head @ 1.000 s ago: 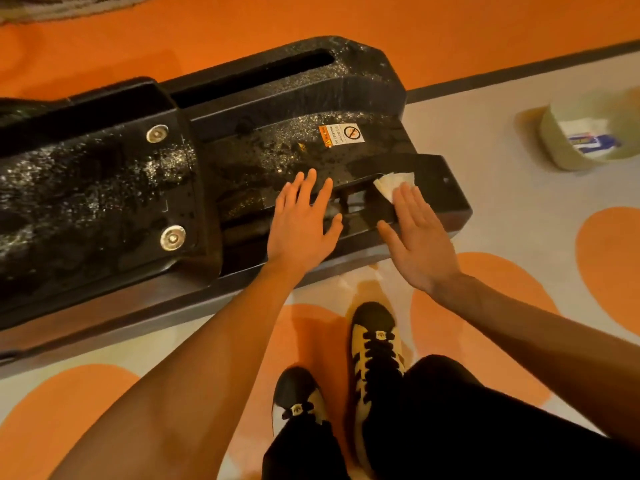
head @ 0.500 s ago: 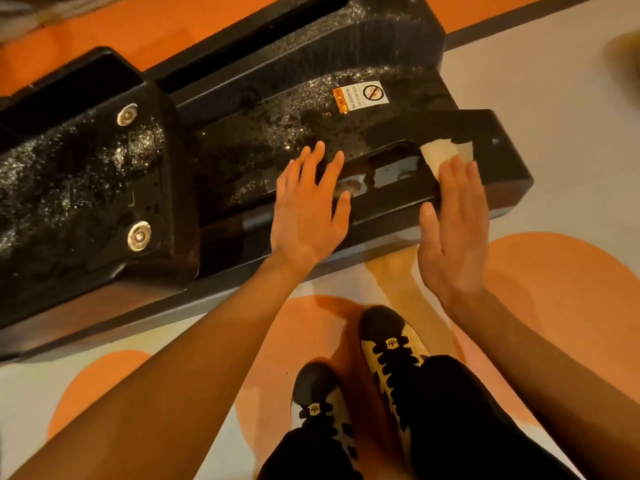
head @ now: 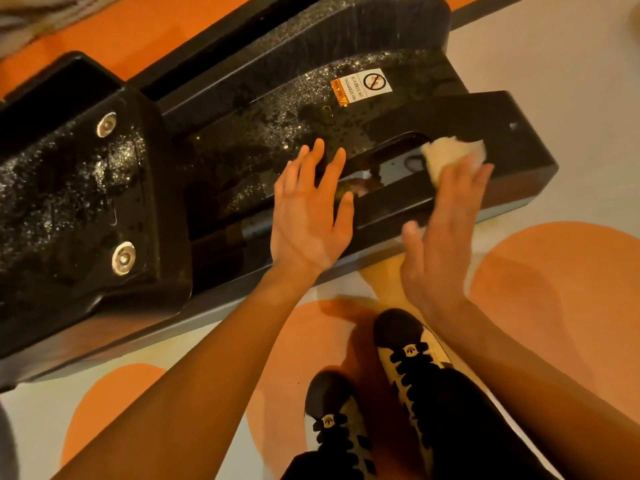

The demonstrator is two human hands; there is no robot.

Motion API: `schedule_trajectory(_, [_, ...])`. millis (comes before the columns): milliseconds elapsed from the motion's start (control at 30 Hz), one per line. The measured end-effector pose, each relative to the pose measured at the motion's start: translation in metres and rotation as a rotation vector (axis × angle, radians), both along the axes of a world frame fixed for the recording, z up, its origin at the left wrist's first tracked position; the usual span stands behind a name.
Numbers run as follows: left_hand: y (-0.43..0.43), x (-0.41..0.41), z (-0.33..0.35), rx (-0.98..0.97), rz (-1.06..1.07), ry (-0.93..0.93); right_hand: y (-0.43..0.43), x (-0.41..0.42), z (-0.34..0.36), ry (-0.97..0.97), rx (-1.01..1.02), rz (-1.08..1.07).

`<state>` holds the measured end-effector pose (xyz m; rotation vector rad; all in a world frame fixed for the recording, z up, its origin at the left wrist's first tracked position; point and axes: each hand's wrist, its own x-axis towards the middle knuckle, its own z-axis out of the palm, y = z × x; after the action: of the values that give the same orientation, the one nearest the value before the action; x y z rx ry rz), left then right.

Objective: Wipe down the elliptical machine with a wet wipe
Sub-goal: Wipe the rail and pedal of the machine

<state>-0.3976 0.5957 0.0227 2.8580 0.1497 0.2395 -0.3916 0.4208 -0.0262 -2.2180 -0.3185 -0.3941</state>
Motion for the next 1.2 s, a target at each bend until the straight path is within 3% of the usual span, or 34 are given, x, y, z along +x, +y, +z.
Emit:
schedule_trajectory(100, [0.0,0.0,0.002,-0.005,-0.004,0.005,0.025,-0.037,-0.011,-0.076,-0.168,0.296])
schedule_trajectory(167, [0.0,-0.001,0.001,-0.009,-0.01,0.01,0.023,-0.041,-0.017,-0.116,-0.231,0.365])
schedule_trajectory(367, [0.004,-0.005,0.008,-0.033,-0.041,0.047,0.006,-0.018,-0.01,-0.046,-0.098,0.074])
schedule_trajectory(567, [-0.002,-0.031,0.089,0.286,-0.149,0.002,0.015,-0.03,0.011,-0.024,-0.334,0.175])
schedule_trajectory(833, [0.069,-0.093,0.172,0.66,-0.479,0.257,-0.01,-0.006,0.019,-0.069,-0.485,0.284])
schedule_trajectory(933, [0.098,-0.109,0.175,0.637,-0.588,0.258,-0.011,-0.012,0.01,-0.032,-0.428,0.213])
schedule_trajectory(1033, [0.107,-0.112,0.168,0.494,-0.625,0.191,0.014,-0.031,0.004,-0.011,-0.409,0.233])
schedule_trajectory(1200, [0.112,-0.115,0.167,0.38,-0.627,0.129,0.066,-0.069,-0.012,-0.137,-0.543,0.602])
